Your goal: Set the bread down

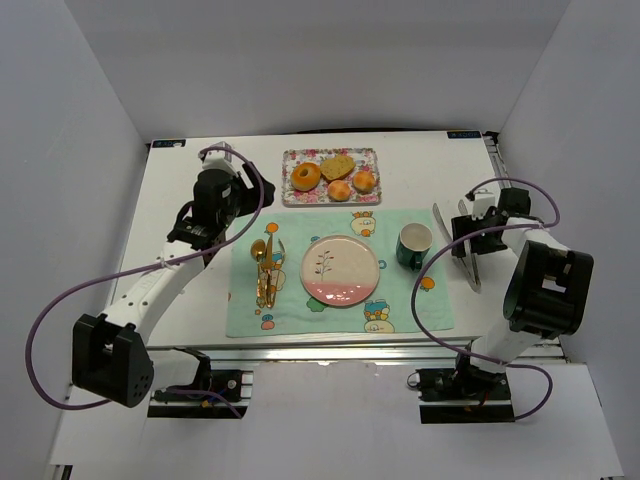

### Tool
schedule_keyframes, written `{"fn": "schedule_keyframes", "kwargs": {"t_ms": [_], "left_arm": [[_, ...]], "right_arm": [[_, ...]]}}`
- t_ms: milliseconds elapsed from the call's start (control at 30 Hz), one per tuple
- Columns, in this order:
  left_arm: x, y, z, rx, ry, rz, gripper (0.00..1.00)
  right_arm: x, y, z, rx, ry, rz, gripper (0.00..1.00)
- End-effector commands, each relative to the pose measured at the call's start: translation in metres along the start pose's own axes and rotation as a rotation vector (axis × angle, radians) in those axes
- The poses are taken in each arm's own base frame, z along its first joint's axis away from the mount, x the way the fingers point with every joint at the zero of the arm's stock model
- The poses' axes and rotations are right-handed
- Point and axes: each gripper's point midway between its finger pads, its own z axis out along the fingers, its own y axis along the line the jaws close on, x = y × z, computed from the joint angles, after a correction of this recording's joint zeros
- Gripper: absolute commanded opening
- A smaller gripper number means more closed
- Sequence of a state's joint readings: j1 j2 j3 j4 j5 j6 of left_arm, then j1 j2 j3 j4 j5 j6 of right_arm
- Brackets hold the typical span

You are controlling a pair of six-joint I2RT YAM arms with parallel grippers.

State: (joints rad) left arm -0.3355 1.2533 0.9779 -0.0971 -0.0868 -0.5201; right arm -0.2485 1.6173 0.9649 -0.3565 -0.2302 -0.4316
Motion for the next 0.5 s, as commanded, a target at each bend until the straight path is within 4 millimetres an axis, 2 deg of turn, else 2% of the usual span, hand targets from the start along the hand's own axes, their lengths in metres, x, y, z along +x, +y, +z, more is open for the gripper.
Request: {"fn": "schedule_keyframes", "kwargs": {"t_ms": [0,100,333,467], "left_arm": [[-0.001,0.002,-0.003,-0.002,-0.006,-0.004,0.88],[0.0,0.004,-0.004,-0.007,-0.007,-0.004,0.88],[0.0,0.006,-0.004,-0.014,-0.006,0.001,0.88],[0.001,0.007,-0.003,-0.016,-0.002,0.006,0.88]], "right_arm": [[-0.008,-0.001,0.006,-0.021,-0.021,-0.059,0.88],[-0.001,0.001,0.01,-0.039,0.009,-0.081,0.88],[0.036,-0.001,0.021,-0.009,0.123,-0.135,0.83],[0.05,0.002,0.024,-0.019,0.152,-0.15,0.8]]}}
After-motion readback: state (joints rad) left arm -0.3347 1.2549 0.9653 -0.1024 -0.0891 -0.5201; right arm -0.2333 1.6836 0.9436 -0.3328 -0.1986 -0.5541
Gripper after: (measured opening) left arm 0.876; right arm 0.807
